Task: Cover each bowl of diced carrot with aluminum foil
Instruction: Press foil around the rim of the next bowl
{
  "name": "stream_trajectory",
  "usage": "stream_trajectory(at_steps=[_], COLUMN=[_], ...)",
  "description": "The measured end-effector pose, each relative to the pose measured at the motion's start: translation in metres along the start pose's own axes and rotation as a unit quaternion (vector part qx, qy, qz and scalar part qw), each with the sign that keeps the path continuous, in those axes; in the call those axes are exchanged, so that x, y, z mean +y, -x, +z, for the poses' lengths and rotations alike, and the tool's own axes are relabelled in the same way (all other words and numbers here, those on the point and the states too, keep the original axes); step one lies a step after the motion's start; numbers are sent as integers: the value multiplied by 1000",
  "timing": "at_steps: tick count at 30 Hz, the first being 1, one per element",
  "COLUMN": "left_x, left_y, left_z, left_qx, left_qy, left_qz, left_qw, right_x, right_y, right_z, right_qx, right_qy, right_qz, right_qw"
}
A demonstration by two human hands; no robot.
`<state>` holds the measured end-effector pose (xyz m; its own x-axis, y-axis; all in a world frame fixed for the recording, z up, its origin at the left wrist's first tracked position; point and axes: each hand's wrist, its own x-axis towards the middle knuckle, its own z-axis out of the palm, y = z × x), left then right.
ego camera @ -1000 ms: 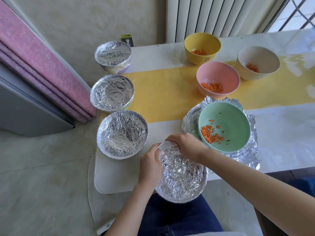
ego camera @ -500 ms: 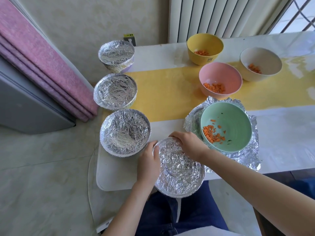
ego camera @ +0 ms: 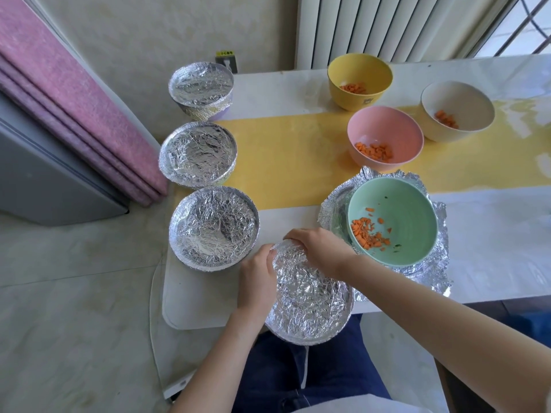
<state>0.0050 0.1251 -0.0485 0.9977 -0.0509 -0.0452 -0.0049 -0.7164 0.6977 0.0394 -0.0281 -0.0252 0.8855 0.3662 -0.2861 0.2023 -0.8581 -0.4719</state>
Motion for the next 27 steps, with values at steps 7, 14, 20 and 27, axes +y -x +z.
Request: stream_trajectory(at_steps=[7, 14, 20, 27], left_x=[2, 2, 6, 13], left_y=[2, 3, 7, 27], left_z=[-1, -2, -3, -5], left_qx=[6, 9, -14, -32], left_qy=[11, 12, 19, 38], left_qz=[-8, -14, -58, -109], left_qw=[1000, 1000, 998, 993], right_x=[-6, -9, -4, 9], right_y=[-10, -17, -9, 7], right_z=[-7, 2, 9, 0], right_qx=[-44, -34, -2, 50], right_qy=[139, 100, 12, -40], right_qz=[-14, -33, -3, 36], right_qw=[989, 994, 1000, 997])
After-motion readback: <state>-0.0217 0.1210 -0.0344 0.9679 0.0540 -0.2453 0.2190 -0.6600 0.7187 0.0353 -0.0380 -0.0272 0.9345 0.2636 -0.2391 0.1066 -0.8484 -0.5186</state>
